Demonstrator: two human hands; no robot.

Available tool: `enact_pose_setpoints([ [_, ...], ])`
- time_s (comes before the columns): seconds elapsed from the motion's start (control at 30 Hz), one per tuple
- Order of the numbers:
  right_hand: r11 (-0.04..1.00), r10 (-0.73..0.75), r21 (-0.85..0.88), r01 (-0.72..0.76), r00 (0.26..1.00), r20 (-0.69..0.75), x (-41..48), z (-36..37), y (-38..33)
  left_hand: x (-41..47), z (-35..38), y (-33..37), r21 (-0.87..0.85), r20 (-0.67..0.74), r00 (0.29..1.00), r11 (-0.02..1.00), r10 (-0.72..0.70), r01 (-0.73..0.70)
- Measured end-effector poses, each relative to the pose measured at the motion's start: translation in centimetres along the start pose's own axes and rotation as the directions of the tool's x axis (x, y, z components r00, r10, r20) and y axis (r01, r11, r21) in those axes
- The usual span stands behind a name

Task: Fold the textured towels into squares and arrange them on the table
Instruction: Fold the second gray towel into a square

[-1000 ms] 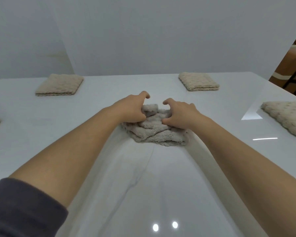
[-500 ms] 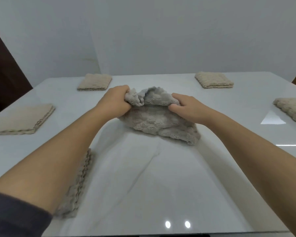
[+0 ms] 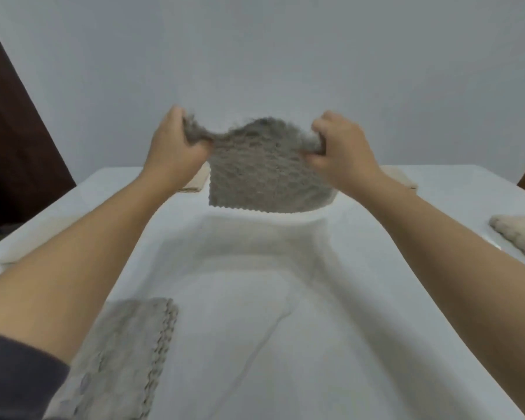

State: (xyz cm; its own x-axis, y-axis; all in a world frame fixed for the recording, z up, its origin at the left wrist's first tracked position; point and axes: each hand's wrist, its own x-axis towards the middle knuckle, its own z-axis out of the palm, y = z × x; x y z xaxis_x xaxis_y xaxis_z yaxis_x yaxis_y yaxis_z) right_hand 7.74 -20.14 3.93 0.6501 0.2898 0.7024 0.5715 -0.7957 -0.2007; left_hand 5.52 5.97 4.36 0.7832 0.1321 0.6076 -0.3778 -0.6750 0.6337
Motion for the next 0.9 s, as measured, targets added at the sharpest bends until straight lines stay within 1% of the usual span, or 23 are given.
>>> enact_pose_setpoints([
  [0.07, 0.999, -0.046, 0.014, 0.045, 0.98, 0.195, -2.8, 1.1, -0.1, -3.2, -0.4, -2.1, 0.083, 0.168, 0.986, 0.997, -0.019, 0.005],
  [0.13, 1.0, 0.0, 0.009, -0.004, 0.918, 0.396, -6.1, 1.9, -0.3, -6.7, -0.6, -3.9, 0.134, 0.331, 0.943, 0.991, -0.04, -0.005],
  [0.17, 0.999, 0.037, 0.017, -0.052, 0.868, 0.495, -7.7, 2.1, -0.4, -8.4, -0.7, -4.6, 0.12, 0.394, 0.917, 0.993, -0.06, 0.013],
  [0.23, 0.986, 0.104, 0.021, -0.162, 0.719, 0.687, -10.3, 2.3, -0.5, -11.1, -1.0, -5.8, 0.117, 0.477, 0.87, 0.99, -0.125, 0.078],
  [0.27, 0.981, 0.122, 0.008, -0.194, 0.645, 0.754, -11.1, 2.2, -0.5, -12.0, -1.1, -6.2, 0.133, 0.51, 0.844, 0.984, -0.168, 0.116],
  [0.3, 0.978, 0.133, -0.009, -0.209, 0.587, 0.799, -11.7, 2.0, -0.3, -12.6, -1.3, -6.6, 0.151, 0.541, 0.814, 0.977, -0.209, 0.15],
  [0.33, 0.976, 0.137, -0.019, -0.218, 0.544, 0.828, -12.1, 1.6, -0.1, -12.9, -1.5, -6.9, 0.166, 0.573, 0.783, 0.97, -0.241, 0.177],
  [0.37, 0.97, 0.135, -0.006, -0.244, 0.514, 0.847, -12.2, 1.2, 0.1, -13.0, -1.6, -7.0, 0.177, 0.598, 0.755, 0.963, -0.268, 0.202],
  [0.4, 0.951, 0.125, 0.041, -0.306, 0.504, 0.855, -12.3, 0.6, 0.5, -12.9, -1.8, -7.1, 0.177, 0.617, 0.731, 0.957, -0.29, 0.23],
  [0.43, 0.908, 0.111, 0.123, -0.402, 0.511, 0.853, -12.3, 0.2, 0.9, -12.7, -1.9, -7.1, 0.158, 0.628, 0.714, 0.949, -0.31, 0.273],
  [0.47, 0.832, 0.094, 0.227, -0.507, 0.532, 0.842, -12.3, -0.1, 1.3, -12.6, -1.9, -7.0, 0.123, 0.629, 0.705, 0.938, -0.327, 0.325],
  [0.53, 0.607, 0.111, 0.403, -0.685, 0.575, 0.811, -12.1, 0.1, 2.5, -12.1, -1.7, -7.0, 0.062, 0.599, 0.712, 0.907, -0.367, 0.416],
  [0.57, 0.49, 0.147, 0.451, -0.746, 0.58, 0.801, -12.0, 0.7, 3.1, -11.7, -1.5, -7.2, 0.047, 0.569, 0.722, 0.893, -0.393, 0.448],
  [0.6, 0.402, 0.187, 0.475, -0.782, 0.579, 0.794, -11.8, 1.5, 3.6, -11.3, -1.1, -7.5, 0.026, 0.536, 0.734, 0.877, -0.417, 0.479],
  [0.63, 0.354, 0.227, 0.48, -0.803, 0.571, 0.789, -11.5, 2.4, 4.0, -10.8, -0.6, -7.8, 0.006, 0.496, 0.747, 0.862, -0.443, 0.508],
  [0.67, 0.348, 0.265, 0.471, -0.811, 0.567, 0.78, -11.1, 3.2, 4.2, -10.3, -0.1, -8.1, -0.004, 0.452, 0.759, 0.85, -0.468, 0.526],
  [0.7, 0.363, 0.299, 0.46, -0.81, 0.569, 0.766, -10.6, 4.1, 4.3, -9.9, 0.4, -8.5, 0.023, 0.402, 0.777, 0.853, -0.485, 0.521],
  [0.77, 0.403, 0.386, 0.447, -0.799, 0.591, 0.708, -9.4, 5.8, 4.2, -9.0, 1.5, -9.5, 0.156, 0.308, 0.83, 0.885, -0.465, 0.439],
  [0.8, 0.443, 0.437, 0.441, -0.78, 0.618, 0.654, -8.8, 6.7, 4.3, -8.5, 2.0, -10.0, 0.232, 0.267, 0.856, 0.892, -0.443, 0.389],
  [0.83, 0.521, 0.48, 0.414, -0.747, 0.657, 0.582, -8.2, 7.7, 4.5, -8.2, 2.4, -10.4, 0.303, 0.234, 0.878, 0.889, -0.418, 0.342],
  [0.9, 0.722, 0.49, 0.261, -0.641, 0.739, 0.462, -7.2, 9.7, 5.1, -7.4, 3.2, -11.3, 0.395, 0.209, 0.904, 0.878, -0.373, 0.271],
])
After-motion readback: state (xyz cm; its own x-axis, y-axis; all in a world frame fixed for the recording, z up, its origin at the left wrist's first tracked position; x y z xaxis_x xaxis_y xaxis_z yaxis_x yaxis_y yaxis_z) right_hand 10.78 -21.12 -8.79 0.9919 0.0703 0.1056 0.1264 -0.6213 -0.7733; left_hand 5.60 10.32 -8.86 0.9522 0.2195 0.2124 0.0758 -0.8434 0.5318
